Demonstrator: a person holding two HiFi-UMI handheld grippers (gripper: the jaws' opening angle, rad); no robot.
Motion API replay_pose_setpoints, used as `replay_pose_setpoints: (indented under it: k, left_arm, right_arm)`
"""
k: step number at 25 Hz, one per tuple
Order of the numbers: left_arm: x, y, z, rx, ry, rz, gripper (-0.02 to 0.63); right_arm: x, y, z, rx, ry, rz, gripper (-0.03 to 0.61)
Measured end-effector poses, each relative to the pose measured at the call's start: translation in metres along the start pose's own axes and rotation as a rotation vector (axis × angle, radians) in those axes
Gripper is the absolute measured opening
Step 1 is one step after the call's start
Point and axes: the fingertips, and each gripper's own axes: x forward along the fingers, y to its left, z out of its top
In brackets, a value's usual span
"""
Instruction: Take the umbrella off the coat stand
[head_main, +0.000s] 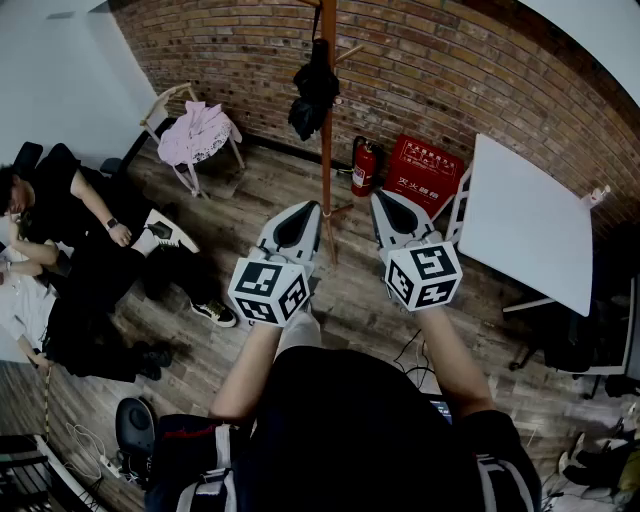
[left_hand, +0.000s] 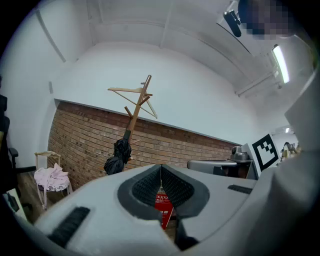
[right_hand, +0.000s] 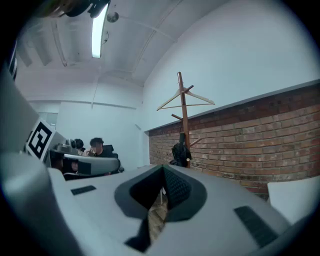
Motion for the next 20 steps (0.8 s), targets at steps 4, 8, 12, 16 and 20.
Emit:
replay_pose_setpoints:
  k: [4, 8, 12, 16, 20]
  left_arm:
    - [0.003, 0.002, 0.0, -0.005, -0.004, -0.001, 0.018]
    - [0.009, 0.006, 0.0, -0.01, -0.013, 0.004, 0.018]
    - [0.019, 0.015, -0.001, -0.015, -0.012, 0.004, 0.018]
    - [0.031, 0.029, 0.004, -0.008, -0.01, 0.008, 0.018]
    - [0.046, 0.045, 0.01, -0.009, -0.004, 0.016, 0.018]
  right_arm:
    - [0.004, -0.002, 0.002, 0.017, -0.002, 0.004, 0.028]
    - [0.008, -0.005, 0.001, 0.026, 0.0, 0.016, 0.028]
    - [0.022, -0.011, -0.003, 0.032, 0.012, 0.02, 0.029]
    - [0.04, -0.016, -0.002, 0.038, 0.008, 0.021, 0.029]
    - [0.06, -0.024, 0.004, 0.041, 0.01, 0.024, 0.029]
